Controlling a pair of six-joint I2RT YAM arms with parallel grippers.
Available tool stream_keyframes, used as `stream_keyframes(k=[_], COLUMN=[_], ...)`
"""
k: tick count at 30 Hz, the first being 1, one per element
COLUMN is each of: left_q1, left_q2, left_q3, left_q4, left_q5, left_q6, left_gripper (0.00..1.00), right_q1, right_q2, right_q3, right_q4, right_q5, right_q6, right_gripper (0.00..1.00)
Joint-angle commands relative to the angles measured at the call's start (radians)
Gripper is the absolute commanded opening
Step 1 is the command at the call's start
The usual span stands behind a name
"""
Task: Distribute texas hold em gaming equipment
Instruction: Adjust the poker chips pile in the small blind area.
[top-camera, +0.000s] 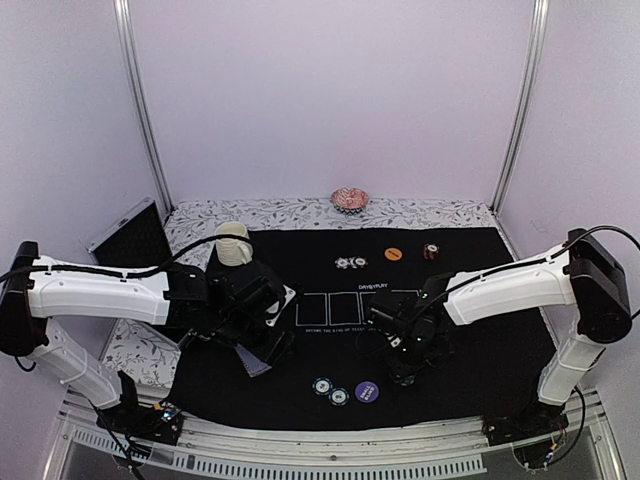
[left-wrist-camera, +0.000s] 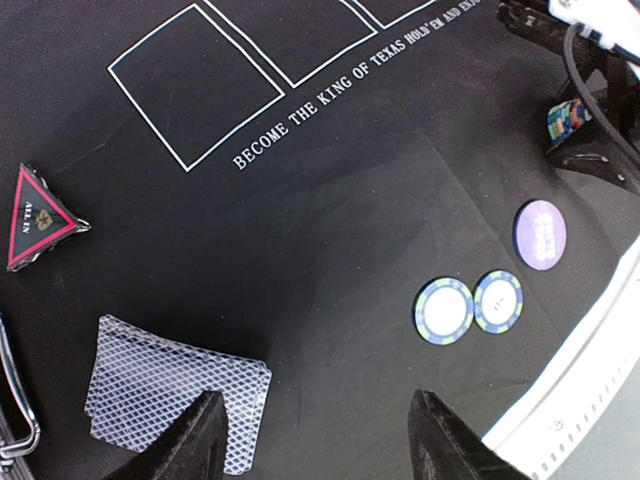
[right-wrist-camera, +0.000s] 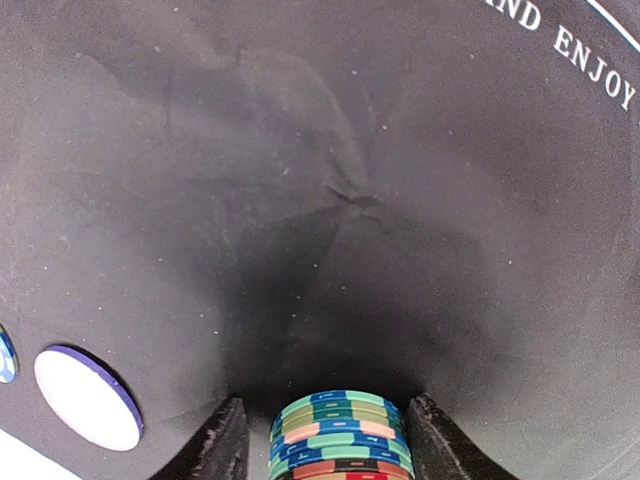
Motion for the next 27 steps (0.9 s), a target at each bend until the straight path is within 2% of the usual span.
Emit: stream_keyframes(k=[1, 8, 11, 12, 15, 17, 18, 23, 27], left_q1=[0.015, 0.019, 0.025, 0.027, 0.035, 0.044, 0.049, 0.093, 0.169], left_q2=[-0.004, -0.016, -0.017, -0.017, -0.017, -0.019, -0.021, -0.022, -0.020], left_q3=[-0.009, -0.013, -0.008, -0.006, 0.001, 0.007, 0.010, 0.036, 0.063], left_q4=[-0.016, -0.016, -0.018, -0.019, -0.024, -0.026, -0.027, -0.034, -0.065], left_q5=[0.002, 0.003, 0.003, 0.003, 0.003, 0.004, 0.005, 0.012, 0.014], left_q6=[0.011, 0.014, 0.018, 0.019, 0.021, 0.023, 0.025, 0.054, 0.082], left_gripper=[0.64, 0.64, 0.65, 0.65, 0.65, 0.65, 0.65, 0.66, 0.66], right_q1=[0.005, 0.005, 0.005, 0.005, 0.005, 0.005, 0.005, 0.004, -0.021], right_q2=[0.025, 0.022, 0.022, 0.021, 0.020, 0.011, 0.005, -0.052, -0.138], right_q3=[0.018, 0.018, 0.027, 0.030, 0.036, 0.045, 0.052, 0.113, 0.154], right_q4=[-0.030, -0.032, -0.034, -0.033, -0.035, -0.043, -0.049, -0.070, -0.055], right_q5=[0.019, 0.029, 0.032, 0.033, 0.037, 0.041, 0.047, 0.097, 0.141], right_q6=[0.007, -0.004, -0.012, -0.016, -0.024, -0.029, -0.032, -0.070, -0.121], right_gripper=[0.52, 0.42, 0.41, 0.43, 0.65, 0.84, 0.98, 0.99, 0.99])
